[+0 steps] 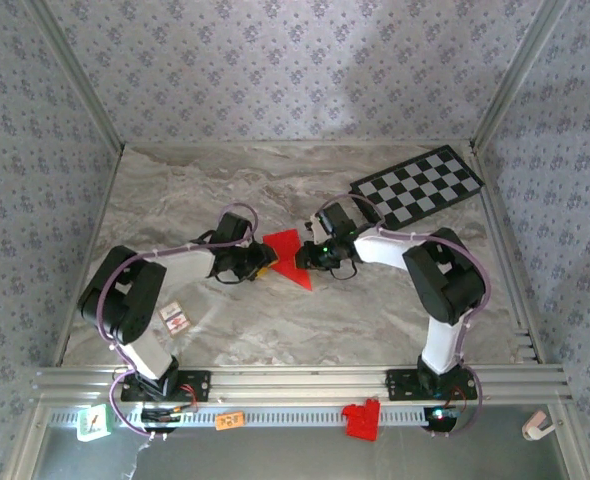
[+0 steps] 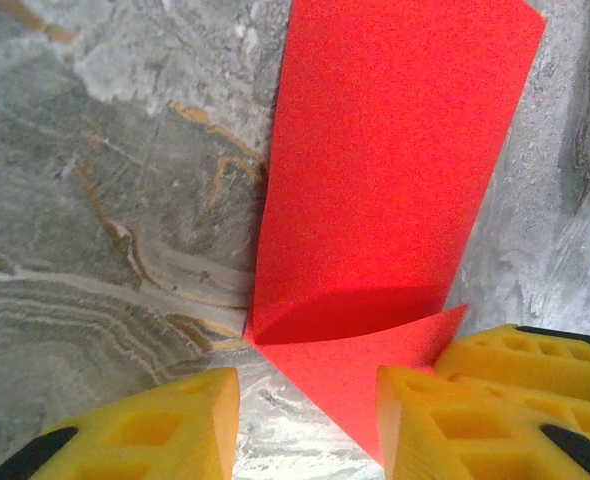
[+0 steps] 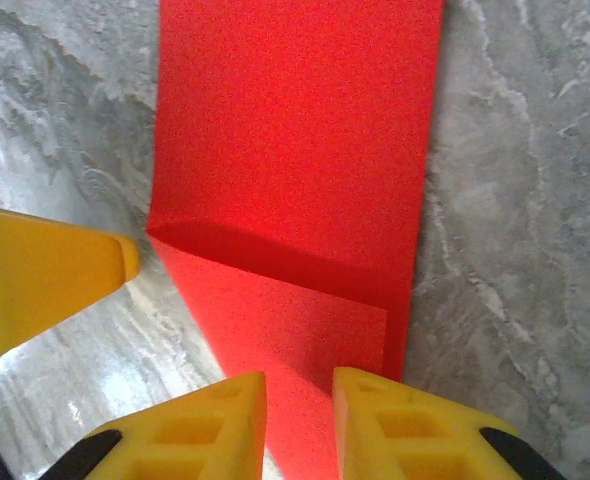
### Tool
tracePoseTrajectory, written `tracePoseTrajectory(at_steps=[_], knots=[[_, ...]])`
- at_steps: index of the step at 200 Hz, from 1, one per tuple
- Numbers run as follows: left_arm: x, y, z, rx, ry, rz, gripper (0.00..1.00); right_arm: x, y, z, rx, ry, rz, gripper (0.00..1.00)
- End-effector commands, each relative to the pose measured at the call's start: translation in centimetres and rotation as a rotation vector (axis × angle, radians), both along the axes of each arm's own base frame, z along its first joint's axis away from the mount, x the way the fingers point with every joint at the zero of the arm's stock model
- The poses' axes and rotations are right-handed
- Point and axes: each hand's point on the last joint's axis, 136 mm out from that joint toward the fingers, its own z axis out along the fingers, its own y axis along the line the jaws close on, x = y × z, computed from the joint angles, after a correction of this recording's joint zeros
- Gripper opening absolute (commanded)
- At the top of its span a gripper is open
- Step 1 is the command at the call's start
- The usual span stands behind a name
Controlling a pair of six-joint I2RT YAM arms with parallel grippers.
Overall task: Fold a paper plane with a square sheet of paper (pick it up from the middle)
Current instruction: Third fold the triangle at the center of the table.
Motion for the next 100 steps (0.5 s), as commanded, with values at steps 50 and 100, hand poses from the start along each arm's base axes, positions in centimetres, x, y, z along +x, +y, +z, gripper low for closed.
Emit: tracePoseTrajectory(at_steps=[50,100], knots=[[0.8,-1.4,-0.2,-0.085,0.009,-0.017,0.34,0.0,-0.7,-1.9,-0.069,0.044,-0.018,0.24],[1.2,-1.9,0.2,-0.157,-0.011,-0.024,0.28,0.0,-0.9,-2.1,-0.074,0.046,-0.019,0.23]])
